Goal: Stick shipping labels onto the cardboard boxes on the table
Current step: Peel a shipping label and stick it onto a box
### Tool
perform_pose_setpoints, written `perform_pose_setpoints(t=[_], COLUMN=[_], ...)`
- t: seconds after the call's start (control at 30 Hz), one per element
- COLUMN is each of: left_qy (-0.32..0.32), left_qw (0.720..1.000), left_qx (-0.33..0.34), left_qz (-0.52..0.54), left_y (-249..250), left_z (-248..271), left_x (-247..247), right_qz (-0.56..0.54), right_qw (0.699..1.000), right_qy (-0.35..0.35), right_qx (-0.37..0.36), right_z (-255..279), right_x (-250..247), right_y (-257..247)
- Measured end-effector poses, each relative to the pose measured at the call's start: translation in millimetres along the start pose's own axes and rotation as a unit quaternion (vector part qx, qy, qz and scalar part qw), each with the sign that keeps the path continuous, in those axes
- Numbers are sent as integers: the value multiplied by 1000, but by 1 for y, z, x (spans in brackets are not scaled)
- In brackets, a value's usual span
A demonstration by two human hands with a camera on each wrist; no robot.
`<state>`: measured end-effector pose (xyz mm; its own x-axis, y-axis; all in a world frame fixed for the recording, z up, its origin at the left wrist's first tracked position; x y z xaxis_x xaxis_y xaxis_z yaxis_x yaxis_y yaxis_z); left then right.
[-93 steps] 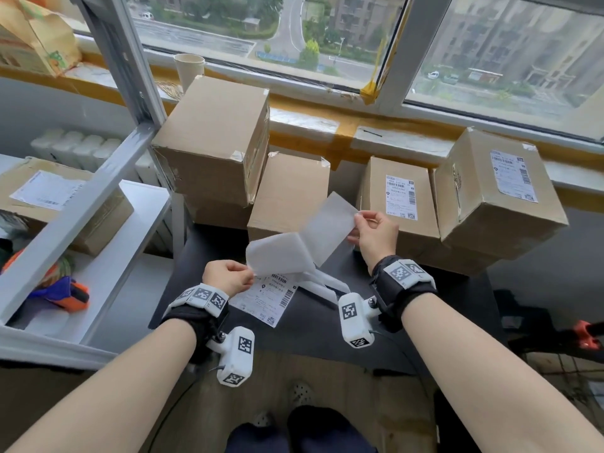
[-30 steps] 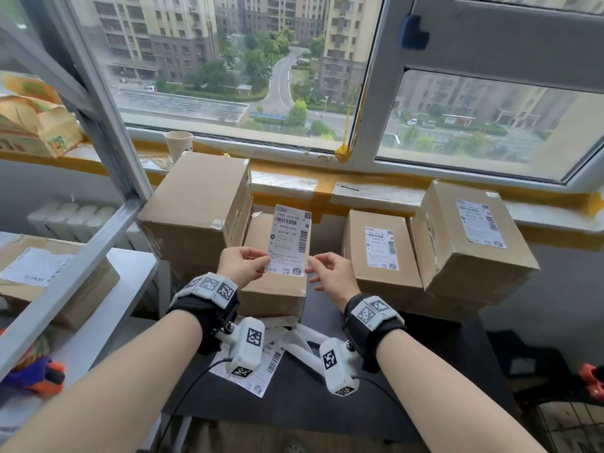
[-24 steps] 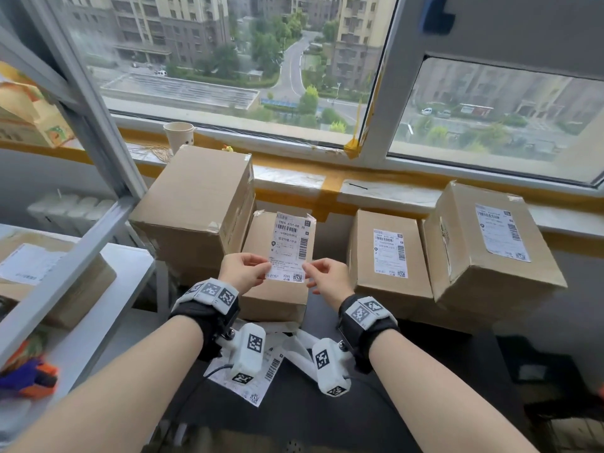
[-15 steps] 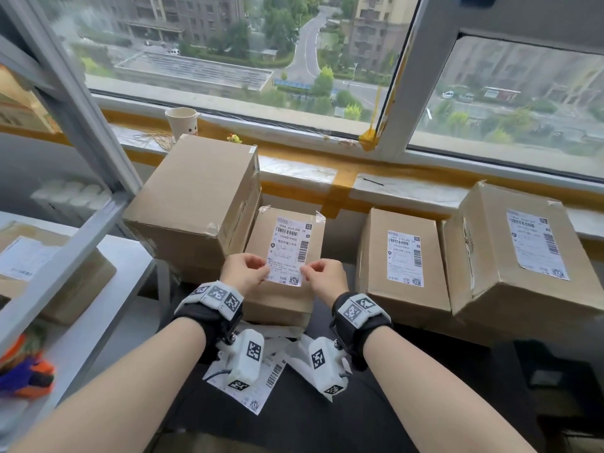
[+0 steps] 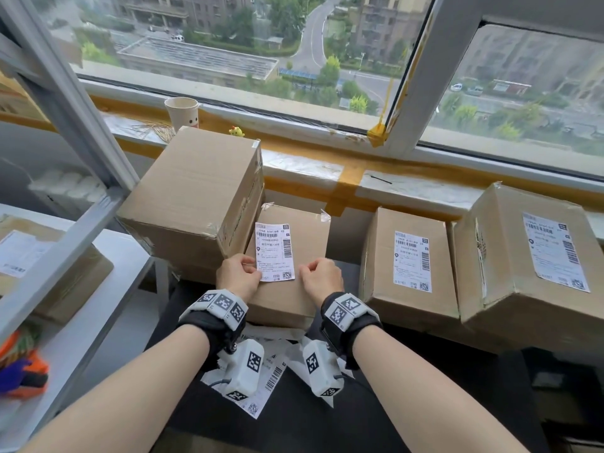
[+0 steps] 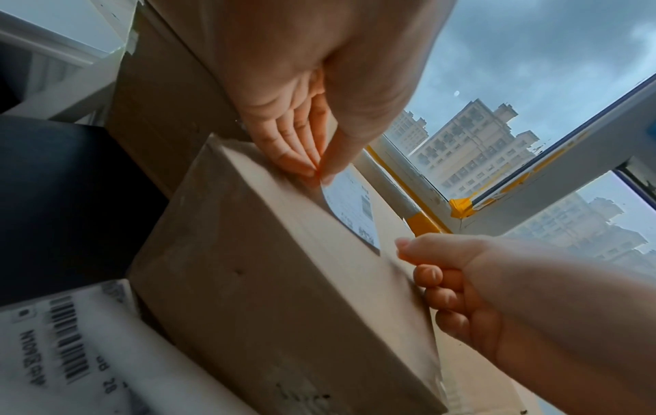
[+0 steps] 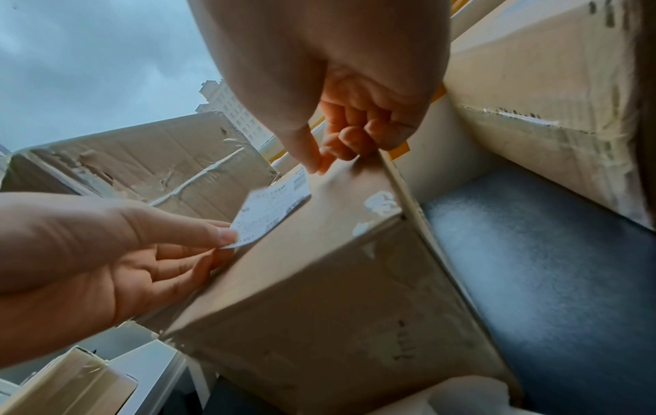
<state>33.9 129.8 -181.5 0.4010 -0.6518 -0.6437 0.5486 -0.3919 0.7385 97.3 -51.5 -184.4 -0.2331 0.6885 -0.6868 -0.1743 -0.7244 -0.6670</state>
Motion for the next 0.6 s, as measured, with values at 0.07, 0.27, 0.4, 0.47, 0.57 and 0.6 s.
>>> perform_pose_setpoints(t=[0.07,0.27,0.4,0.47,0.57,0.6], left_qy=[-8,-6,0,-1,-13,-18], left_qw=[1000,999,998,997,995,994], left_qx=[6,35,35,26,21,21], left_qz=[1,40,61,79,100,107], left_y=[0,7,10,8,6,5], left_z=[0,4,4,1,-2,-2], left_x=[1,1,0,0,1,2], right_qz=[-5,-15,0,14,8,-1], right_qw=[1000,1000,1000,999,997,997], right_qy=[13,15,5,-4,-19,-24], right_qx=[0,-15,-22,-39,-73,-70], right_z=[-2,-9,-10,-9,-6,-6], right_x=[-3,-2,-1,1,6,6], right_y=[0,0,-3,-8,-16,-16])
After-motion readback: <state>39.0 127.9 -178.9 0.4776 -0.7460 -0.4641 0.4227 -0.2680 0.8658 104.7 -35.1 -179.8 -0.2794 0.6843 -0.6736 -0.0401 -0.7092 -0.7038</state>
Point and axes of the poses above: each hand's wrist, its own z-axis away from the middle knuckle, its own x-axis out of the palm, y = z × x, the point moved 7 cm from there along -z, towards the middle knuckle, and after that the axes turned 4 degrees about y, right-handed, at the moved point
